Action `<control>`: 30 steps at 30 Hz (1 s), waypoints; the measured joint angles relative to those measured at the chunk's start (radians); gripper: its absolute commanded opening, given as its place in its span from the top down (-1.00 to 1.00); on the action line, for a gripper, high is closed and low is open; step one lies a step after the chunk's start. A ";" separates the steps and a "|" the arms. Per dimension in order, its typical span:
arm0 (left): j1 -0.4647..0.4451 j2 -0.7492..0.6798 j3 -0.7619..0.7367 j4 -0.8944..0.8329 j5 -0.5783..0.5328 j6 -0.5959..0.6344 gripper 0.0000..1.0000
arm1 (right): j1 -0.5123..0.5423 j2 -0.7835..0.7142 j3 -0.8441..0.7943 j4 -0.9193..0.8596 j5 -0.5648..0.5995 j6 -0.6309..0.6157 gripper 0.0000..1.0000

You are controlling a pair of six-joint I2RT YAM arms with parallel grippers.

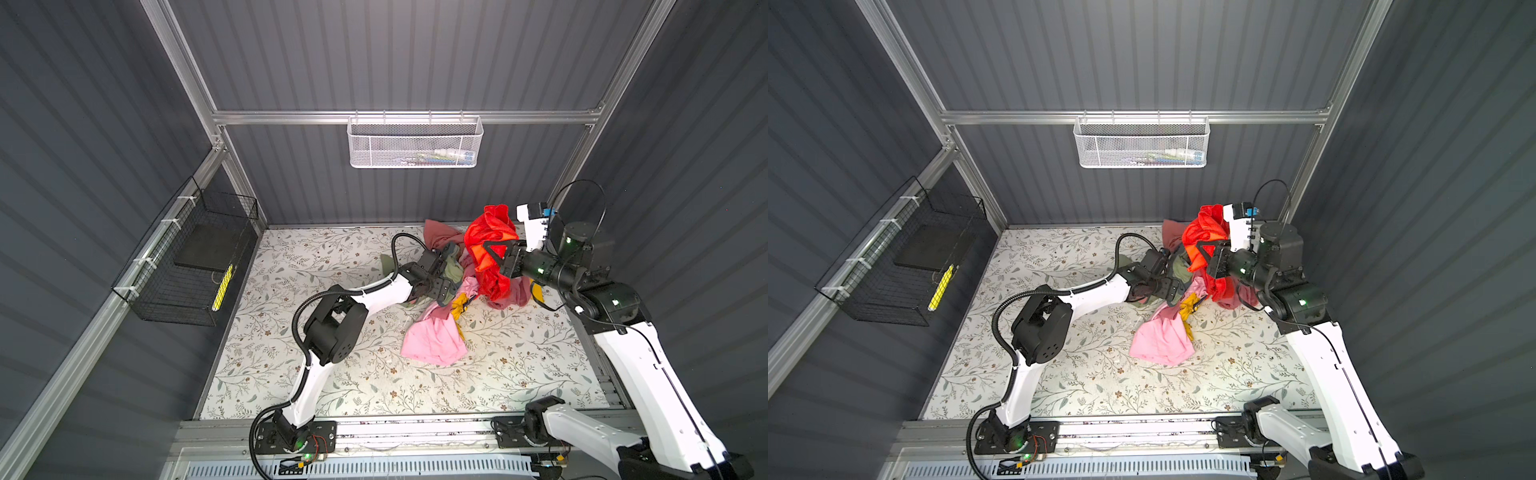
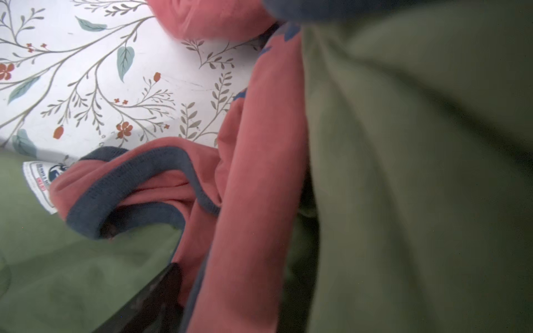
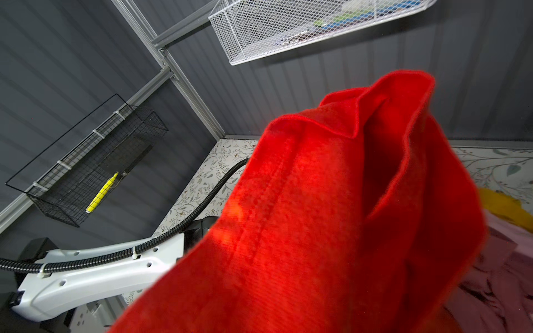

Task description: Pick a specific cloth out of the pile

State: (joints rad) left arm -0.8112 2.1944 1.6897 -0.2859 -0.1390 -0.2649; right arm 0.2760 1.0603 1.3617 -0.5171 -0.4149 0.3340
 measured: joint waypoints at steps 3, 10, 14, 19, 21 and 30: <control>0.000 0.010 0.013 -0.008 0.000 0.000 -0.88 | 0.002 0.036 0.010 0.011 -0.031 0.010 1.00; 0.000 0.038 0.044 -0.029 -0.009 0.000 -0.88 | 0.002 0.101 0.071 0.037 -0.075 0.043 1.00; 0.000 0.040 0.045 -0.031 -0.019 0.000 -0.88 | 0.002 0.138 0.141 0.036 -0.087 0.059 1.00; 0.000 0.042 0.045 -0.032 -0.025 0.000 -0.88 | 0.003 0.177 0.258 0.029 -0.106 0.066 1.00; -0.002 0.046 0.047 -0.032 -0.027 0.000 -0.88 | 0.005 0.188 0.310 0.039 -0.115 0.066 1.00; -0.006 0.058 0.060 -0.037 -0.049 0.000 -0.90 | 0.010 0.207 0.483 0.033 -0.118 0.026 1.00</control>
State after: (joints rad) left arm -0.8177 2.2520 1.7496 -0.3225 -0.1883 -0.2653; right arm 0.2863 1.2675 1.8446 -0.4839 -0.5327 0.3603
